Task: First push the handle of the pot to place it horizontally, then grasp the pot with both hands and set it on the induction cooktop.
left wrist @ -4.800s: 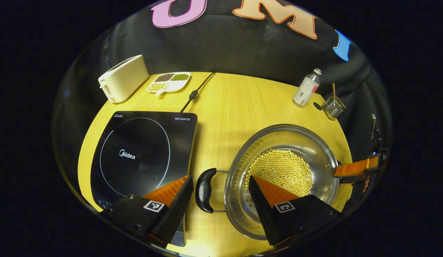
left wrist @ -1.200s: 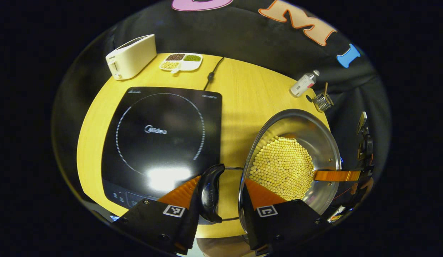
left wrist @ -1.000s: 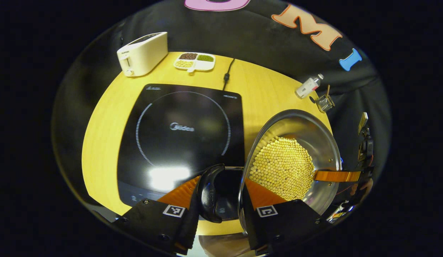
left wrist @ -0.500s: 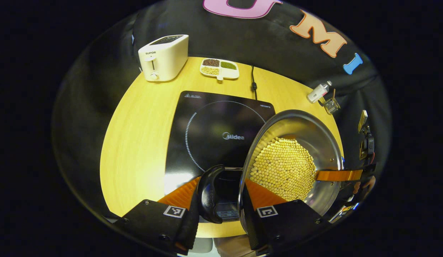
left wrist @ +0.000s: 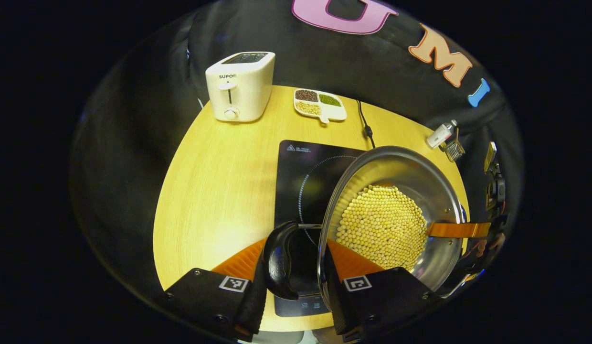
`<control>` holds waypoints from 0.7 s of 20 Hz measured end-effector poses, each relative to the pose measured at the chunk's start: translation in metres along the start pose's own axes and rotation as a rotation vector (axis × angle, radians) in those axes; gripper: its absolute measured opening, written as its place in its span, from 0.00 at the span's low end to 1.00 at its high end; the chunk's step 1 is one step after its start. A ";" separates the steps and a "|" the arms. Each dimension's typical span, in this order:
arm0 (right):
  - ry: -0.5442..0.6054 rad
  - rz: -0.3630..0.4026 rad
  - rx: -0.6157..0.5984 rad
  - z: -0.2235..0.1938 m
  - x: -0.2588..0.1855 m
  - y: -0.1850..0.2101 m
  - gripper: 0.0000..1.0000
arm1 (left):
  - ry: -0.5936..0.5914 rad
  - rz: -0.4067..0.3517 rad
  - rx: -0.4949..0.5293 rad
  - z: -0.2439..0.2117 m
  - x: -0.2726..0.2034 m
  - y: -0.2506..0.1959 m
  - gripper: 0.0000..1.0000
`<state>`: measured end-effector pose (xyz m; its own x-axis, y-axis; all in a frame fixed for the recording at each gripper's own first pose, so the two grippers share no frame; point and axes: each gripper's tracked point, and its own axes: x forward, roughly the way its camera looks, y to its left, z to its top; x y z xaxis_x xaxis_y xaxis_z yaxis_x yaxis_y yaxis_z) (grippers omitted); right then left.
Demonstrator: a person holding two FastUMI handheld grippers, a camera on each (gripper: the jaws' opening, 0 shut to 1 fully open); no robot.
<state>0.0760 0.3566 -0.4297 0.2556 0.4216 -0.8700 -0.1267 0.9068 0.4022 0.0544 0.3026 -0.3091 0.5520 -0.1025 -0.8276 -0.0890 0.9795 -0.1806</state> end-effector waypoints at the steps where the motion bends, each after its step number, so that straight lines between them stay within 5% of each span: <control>1: -0.015 0.004 -0.003 0.006 0.004 0.004 0.55 | -0.008 0.001 0.001 0.004 0.004 0.004 0.58; 11: -0.110 0.007 0.016 0.047 0.036 0.016 0.55 | -0.096 0.021 0.042 0.047 0.030 0.020 0.57; 12: -0.110 0.001 0.016 0.047 0.039 0.014 0.48 | -0.093 0.021 0.039 0.046 0.033 0.021 0.57; 13: -0.109 -0.007 0.013 0.046 0.042 0.013 0.55 | -0.092 0.019 0.033 0.046 0.036 0.022 0.58; 14: -0.108 -0.013 0.013 0.046 0.045 0.011 0.48 | -0.083 0.022 0.025 0.045 0.039 0.023 0.58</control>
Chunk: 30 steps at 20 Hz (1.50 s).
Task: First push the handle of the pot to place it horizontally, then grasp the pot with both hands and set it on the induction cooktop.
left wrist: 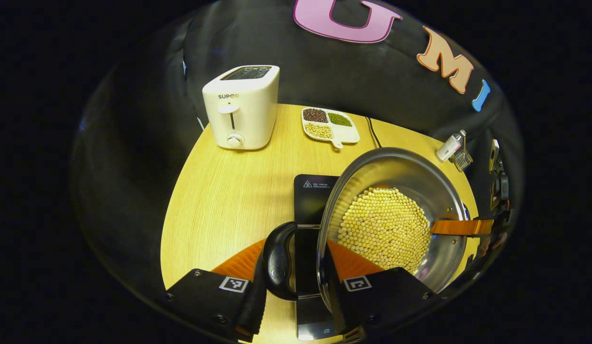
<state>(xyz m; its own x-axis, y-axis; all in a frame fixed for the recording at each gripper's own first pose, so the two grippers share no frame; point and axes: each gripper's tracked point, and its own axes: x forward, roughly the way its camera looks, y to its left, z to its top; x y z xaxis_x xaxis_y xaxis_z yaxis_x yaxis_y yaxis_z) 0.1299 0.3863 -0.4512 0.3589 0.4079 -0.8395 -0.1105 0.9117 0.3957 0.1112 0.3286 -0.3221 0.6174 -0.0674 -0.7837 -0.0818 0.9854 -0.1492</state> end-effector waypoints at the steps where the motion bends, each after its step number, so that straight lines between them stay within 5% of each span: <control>1: -0.003 0.001 0.002 0.001 0.001 -0.001 0.49 | 0.004 0.004 0.001 -0.001 -0.001 0.000 0.59; 20: -0.017 0.033 0.005 0.003 0.005 0.001 0.55 | -0.039 0.004 -0.025 -0.002 0.002 0.004 0.64; 23: -0.021 0.027 -0.020 0.001 0.002 -0.002 0.53 | -0.031 0.061 -0.058 -0.008 0.002 0.014 0.74; 24: -0.037 0.021 -0.035 0.002 -0.002 -0.003 0.66 | -0.044 0.077 -0.069 -0.007 0.001 0.016 0.88; 26: -0.087 0.026 -0.052 0.010 -0.014 -0.004 0.94 | -0.081 0.093 -0.091 -0.004 -0.009 0.016 0.99; 30: -0.175 0.043 -0.058 0.025 -0.036 -0.001 0.94 | -0.181 0.115 -0.086 0.009 -0.040 0.012 0.98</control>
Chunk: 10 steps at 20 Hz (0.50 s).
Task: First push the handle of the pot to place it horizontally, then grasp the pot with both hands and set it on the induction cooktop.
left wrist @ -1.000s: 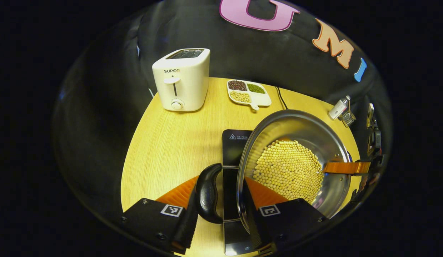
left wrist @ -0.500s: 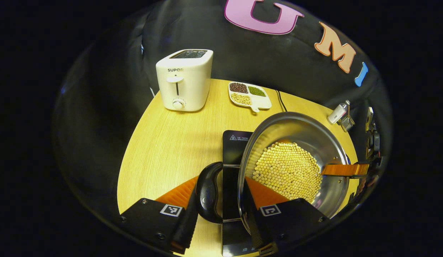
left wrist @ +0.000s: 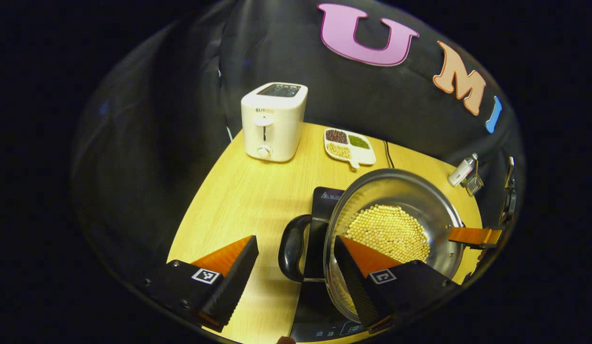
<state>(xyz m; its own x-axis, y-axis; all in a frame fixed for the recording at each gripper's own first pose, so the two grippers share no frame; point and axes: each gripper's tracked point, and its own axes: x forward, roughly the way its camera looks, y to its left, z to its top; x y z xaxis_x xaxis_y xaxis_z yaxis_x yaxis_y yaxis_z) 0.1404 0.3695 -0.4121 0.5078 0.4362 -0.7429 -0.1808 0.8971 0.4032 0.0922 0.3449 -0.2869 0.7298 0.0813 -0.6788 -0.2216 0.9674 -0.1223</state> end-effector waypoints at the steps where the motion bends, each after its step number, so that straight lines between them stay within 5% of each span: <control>1: -0.020 0.001 -0.004 0.004 -0.005 0.000 0.94 | -0.018 0.011 0.007 0.003 -0.007 0.001 0.98; 4: -0.070 -0.004 -0.018 0.013 -0.022 -0.002 1.00 | -0.068 0.041 0.029 0.011 -0.027 0.000 0.98; 5: -0.085 -0.007 -0.026 0.015 -0.029 -0.003 0.93 | -0.080 0.053 0.033 0.012 -0.032 0.000 0.98; 6: -0.099 -0.013 -0.037 0.018 -0.036 -0.007 1.00 | -0.092 0.065 0.037 0.013 -0.038 -0.001 0.98; 7: -0.114 -0.021 -0.048 0.018 -0.042 -0.009 0.93 | -0.098 0.072 0.035 0.011 -0.044 -0.003 0.98; 10: -0.156 -0.009 -0.073 0.025 -0.066 -0.014 0.93 | -0.118 0.078 -0.003 0.003 -0.063 -0.017 0.97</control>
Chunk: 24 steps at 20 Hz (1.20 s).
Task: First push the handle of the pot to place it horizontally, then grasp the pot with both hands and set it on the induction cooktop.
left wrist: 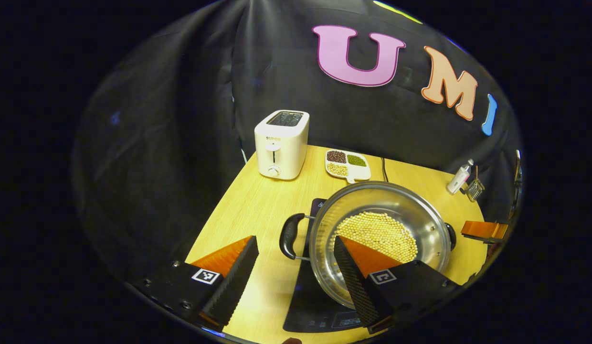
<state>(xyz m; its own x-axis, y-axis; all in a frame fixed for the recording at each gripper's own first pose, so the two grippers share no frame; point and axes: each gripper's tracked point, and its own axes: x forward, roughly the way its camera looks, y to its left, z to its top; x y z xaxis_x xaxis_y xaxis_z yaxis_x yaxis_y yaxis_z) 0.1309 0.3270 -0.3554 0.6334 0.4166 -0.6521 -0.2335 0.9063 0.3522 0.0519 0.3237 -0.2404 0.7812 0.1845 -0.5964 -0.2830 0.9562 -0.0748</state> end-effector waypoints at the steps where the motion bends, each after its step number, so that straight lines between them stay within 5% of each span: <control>1: -0.013 0.009 -0.005 0.004 -0.009 -0.002 0.94 | -0.009 0.007 -0.012 0.000 -0.008 -0.005 0.98; 9: -0.148 0.054 -0.043 0.059 -0.103 -0.064 0.92 | -0.163 0.099 -0.051 0.011 -0.098 -0.088 0.97; 11: -0.189 0.045 -0.057 0.078 -0.129 -0.091 1.00 | -0.214 0.099 -0.060 0.017 -0.119 -0.123 0.97; 16: -0.276 0.042 -0.081 0.124 -0.180 -0.145 1.00 | -0.358 0.071 -0.084 0.034 -0.156 -0.209 0.97; 24: -0.402 0.109 -0.143 0.181 -0.224 -0.161 0.92 | -0.545 0.072 -0.078 0.055 -0.199 -0.283 0.97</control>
<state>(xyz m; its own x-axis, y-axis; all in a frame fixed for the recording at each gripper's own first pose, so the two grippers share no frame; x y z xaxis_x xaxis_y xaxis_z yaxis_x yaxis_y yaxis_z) 0.1603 0.0750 -0.1444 0.8295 0.4754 -0.2931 -0.3968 0.8710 0.2897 0.0073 0.0287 -0.0567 0.9272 0.3599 -0.1041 -0.3709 0.9208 -0.1204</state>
